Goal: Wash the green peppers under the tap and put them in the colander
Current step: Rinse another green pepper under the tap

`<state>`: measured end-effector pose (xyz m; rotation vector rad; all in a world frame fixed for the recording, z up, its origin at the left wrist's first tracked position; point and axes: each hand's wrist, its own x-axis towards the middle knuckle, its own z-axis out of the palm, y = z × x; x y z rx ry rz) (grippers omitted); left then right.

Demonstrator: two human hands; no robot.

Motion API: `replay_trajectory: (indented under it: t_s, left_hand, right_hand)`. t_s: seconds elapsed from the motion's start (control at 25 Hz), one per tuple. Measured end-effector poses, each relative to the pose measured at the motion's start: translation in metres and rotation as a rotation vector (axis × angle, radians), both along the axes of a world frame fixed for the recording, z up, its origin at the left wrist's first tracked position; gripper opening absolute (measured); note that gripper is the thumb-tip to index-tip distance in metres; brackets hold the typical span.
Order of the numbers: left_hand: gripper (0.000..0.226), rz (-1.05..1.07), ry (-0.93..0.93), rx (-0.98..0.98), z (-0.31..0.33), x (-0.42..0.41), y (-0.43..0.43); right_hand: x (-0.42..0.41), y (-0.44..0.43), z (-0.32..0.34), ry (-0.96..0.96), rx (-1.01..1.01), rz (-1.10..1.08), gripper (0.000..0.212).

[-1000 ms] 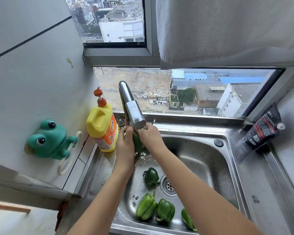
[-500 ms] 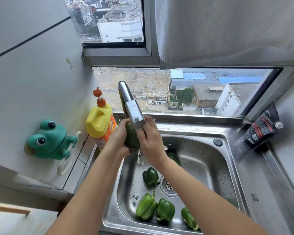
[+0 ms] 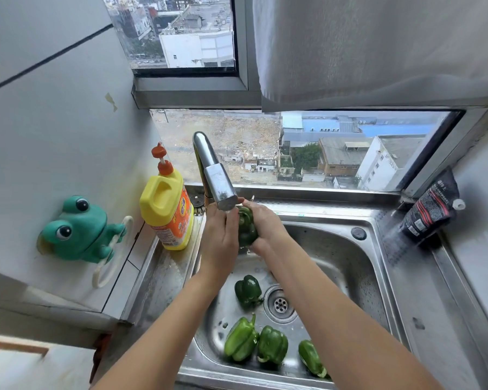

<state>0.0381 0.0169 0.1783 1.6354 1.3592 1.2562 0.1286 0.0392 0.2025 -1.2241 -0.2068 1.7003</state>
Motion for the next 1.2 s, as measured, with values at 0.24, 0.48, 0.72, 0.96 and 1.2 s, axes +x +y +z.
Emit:
replay_trajectory:
  t_s: [0.24,0.48,0.72,0.96,1.2]
  left_hand:
    - [0.033,0.188,-0.255,-0.387,0.01,0.007,0.009]
    - [0.023,0.072,-1.206,-0.951,0.016,-0.004,0.012]
    - [0.042,-0.099,-0.785,-1.181,-0.004,-0.023,0.005]
    - [0.057,-0.22,-0.439,-1.026,-0.027,-0.033,-0.003]
    - [0.08,-0.235,0.009,-0.772,-0.04,-0.039,0.001]
  right_hand:
    - [-0.024,-0.014,0.0,-0.578,0.312,-0.074,0.015]
    - [-0.017,-0.02,-0.022,-1.229,0.854,0.152,0.026]
    - [0.036,-0.008,-0.039,-0.645,0.619,0.236,0.014]
    - [0.067,0.071,-0.089,-0.79,0.159,0.591,0.075]
    - [0.032,0.103,-0.105,-0.831,0.315,0.516,0.05]
